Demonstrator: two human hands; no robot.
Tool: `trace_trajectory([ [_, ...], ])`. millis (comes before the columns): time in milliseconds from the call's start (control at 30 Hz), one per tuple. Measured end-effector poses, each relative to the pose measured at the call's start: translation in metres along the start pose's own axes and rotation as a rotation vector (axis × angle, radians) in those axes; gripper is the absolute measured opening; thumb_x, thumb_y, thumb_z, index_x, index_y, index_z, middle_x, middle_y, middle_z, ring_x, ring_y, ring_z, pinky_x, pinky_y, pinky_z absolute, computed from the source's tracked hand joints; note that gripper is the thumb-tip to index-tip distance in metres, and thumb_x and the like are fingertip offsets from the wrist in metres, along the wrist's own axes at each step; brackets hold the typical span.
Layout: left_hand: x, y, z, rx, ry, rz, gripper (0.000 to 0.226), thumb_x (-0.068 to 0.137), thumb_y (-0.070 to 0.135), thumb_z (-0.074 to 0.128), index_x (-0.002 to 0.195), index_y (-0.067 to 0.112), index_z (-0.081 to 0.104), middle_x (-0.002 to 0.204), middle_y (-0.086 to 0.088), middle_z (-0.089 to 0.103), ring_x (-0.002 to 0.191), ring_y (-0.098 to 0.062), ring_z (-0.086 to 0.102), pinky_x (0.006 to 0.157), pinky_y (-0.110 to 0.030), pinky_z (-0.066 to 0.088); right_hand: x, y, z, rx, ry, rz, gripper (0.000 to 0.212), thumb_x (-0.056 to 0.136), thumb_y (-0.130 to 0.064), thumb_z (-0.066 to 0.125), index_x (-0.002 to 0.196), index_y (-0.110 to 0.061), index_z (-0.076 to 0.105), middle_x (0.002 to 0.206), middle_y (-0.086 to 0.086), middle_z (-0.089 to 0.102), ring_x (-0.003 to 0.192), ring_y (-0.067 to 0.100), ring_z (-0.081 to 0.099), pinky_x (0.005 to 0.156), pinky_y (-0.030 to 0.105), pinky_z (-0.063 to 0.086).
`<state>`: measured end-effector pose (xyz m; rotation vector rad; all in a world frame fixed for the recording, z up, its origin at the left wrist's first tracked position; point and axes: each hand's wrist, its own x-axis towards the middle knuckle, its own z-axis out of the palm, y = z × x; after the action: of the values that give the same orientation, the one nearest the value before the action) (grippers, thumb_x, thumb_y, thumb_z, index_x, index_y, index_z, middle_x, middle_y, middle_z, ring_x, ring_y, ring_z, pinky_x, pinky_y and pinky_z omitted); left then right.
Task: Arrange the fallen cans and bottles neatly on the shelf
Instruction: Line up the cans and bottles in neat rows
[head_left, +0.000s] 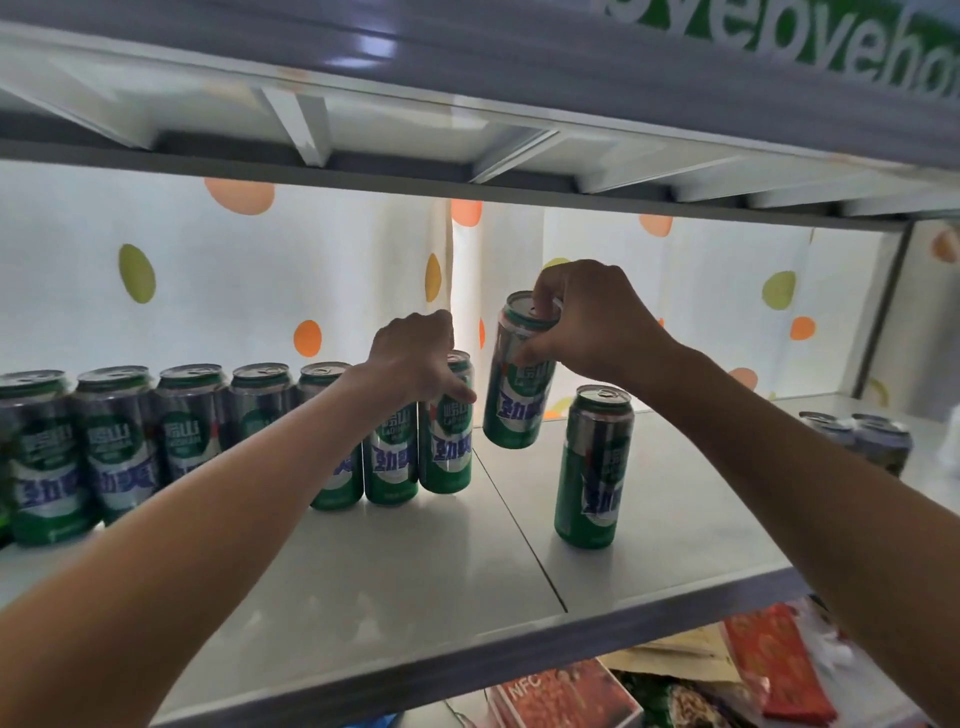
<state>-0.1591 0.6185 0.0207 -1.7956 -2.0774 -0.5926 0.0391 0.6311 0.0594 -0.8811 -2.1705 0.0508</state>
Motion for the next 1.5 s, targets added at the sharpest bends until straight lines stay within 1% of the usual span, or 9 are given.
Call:
trace_trajectory([
  [267, -0.006, -0.003, 0.012, -0.01, -0.065, 0.001, 0.063, 0.057, 0.052, 0.087, 0.094, 0.018, 0.048, 0.08, 0.003, 0.059, 0.076, -0.019, 0.057, 0.064, -0.032, 0.04, 0.018, 0.002, 0.014, 0.007, -0.099, 0.092, 0.047, 0.053, -0.025, 0.096, 0.082, -0.004, 0.066, 0.085, -0.001, 0.062, 0.086, 0.021, 0.06, 0.065, 0.026, 0.049],
  [500, -0.011, -0.008, 0.025, -0.001, -0.058, 0.019, 0.059, 0.073, 0.05, 0.077, 0.107, 0.016, 0.041, 0.096, -0.005, 0.063, 0.083, -0.022, 0.058, 0.066, -0.034, 0.046, 0.027, 0.006, 0.026, 0.009, -0.18, 0.098, 0.046, 0.054, -0.025, 0.096, 0.082, -0.004, 0.066, 0.078, -0.002, 0.062, 0.07, 0.011, 0.056, 0.052, 0.02, 0.039],
  [533, -0.014, -0.009, 0.027, -0.008, -0.041, 0.022, 0.059, 0.075, 0.05, 0.075, 0.11, 0.016, 0.042, 0.102, -0.006, 0.063, 0.09, -0.024, 0.058, 0.071, -0.035, 0.046, 0.027, 0.007, 0.028, 0.008, -0.188, 0.099, 0.046, 0.053, -0.025, 0.096, 0.081, -0.004, 0.066, 0.08, 0.0, 0.064, 0.068, 0.008, 0.055, 0.052, 0.02, 0.039],
  [600, -0.023, -0.01, 0.035, 0.005, 0.042, 0.043, 0.055, 0.082, 0.05, 0.068, 0.117, 0.016, 0.044, 0.12, -0.007, 0.06, 0.121, -0.027, 0.049, 0.1, -0.042, 0.041, 0.027, 0.007, 0.03, 0.009, -0.203, 0.102, 0.045, 0.053, -0.025, 0.096, 0.081, -0.004, 0.067, 0.082, 0.0, 0.065, 0.067, 0.008, 0.054, 0.053, 0.02, 0.041],
  [633, -0.029, -0.009, 0.04, 0.016, 0.114, 0.065, 0.049, 0.087, 0.048, 0.062, 0.121, 0.016, 0.046, 0.131, -0.006, 0.056, 0.136, -0.026, 0.037, 0.114, -0.045, 0.028, 0.027, 0.006, 0.031, 0.011, -0.21, 0.103, 0.044, 0.053, -0.024, 0.096, 0.08, -0.003, 0.067, 0.081, 0.0, 0.064, 0.068, 0.009, 0.054, 0.053, 0.02, 0.042],
  [700, -0.044, -0.004, 0.054, -0.001, 0.268, 0.1, 0.04, 0.098, 0.04, 0.048, 0.129, 0.016, 0.046, 0.146, -0.003, 0.044, 0.147, -0.022, 0.017, 0.121, -0.045, 0.007, 0.028, 0.004, 0.033, 0.006, -0.23, 0.104, 0.042, 0.054, -0.024, 0.095, 0.077, -0.005, 0.066, 0.079, 0.0, 0.064, 0.067, 0.009, 0.055, 0.052, 0.021, 0.041],
  [800, -0.061, 0.002, 0.077, -0.049, 0.405, 0.102, 0.038, 0.099, 0.023, 0.043, 0.136, 0.015, 0.044, 0.154, -0.007, 0.034, 0.148, -0.024, 0.012, 0.121, -0.044, 0.003, 0.031, 0.0, 0.038, -0.017, -0.26, 0.103, 0.041, 0.052, -0.025, 0.096, 0.069, -0.011, 0.061, 0.072, -0.003, 0.063, 0.066, 0.011, 0.057, 0.051, 0.022, 0.037],
  [1000, -0.07, 0.001, 0.099, -0.063, 0.508, 0.054, 0.048, 0.084, 0.012, 0.058, 0.131, 0.007, 0.05, 0.142, -0.015, 0.048, 0.133, -0.033, 0.042, 0.118, -0.049, 0.015, 0.035, 0.004, 0.047, -0.076, -0.295, 0.087, 0.041, 0.052, -0.029, 0.096, 0.072, -0.008, 0.067, 0.075, 0.0, 0.068, 0.07, 0.016, 0.061, 0.055, 0.024, 0.041],
  [1500, -0.074, 0.004, 0.099, -0.033, 0.446, 0.056, 0.059, 0.076, 0.013, 0.062, 0.133, 0.006, 0.046, 0.144, -0.017, 0.045, 0.133, -0.035, 0.041, 0.115, -0.055, 0.024, 0.049, 0.046, 0.07, 0.1, -0.45, 0.189, 0.035, 0.055, -0.016, 0.094, 0.07, -0.008, 0.064, 0.073, 0.007, 0.068, 0.069, 0.019, 0.065, 0.071, 0.035, 0.058],
])
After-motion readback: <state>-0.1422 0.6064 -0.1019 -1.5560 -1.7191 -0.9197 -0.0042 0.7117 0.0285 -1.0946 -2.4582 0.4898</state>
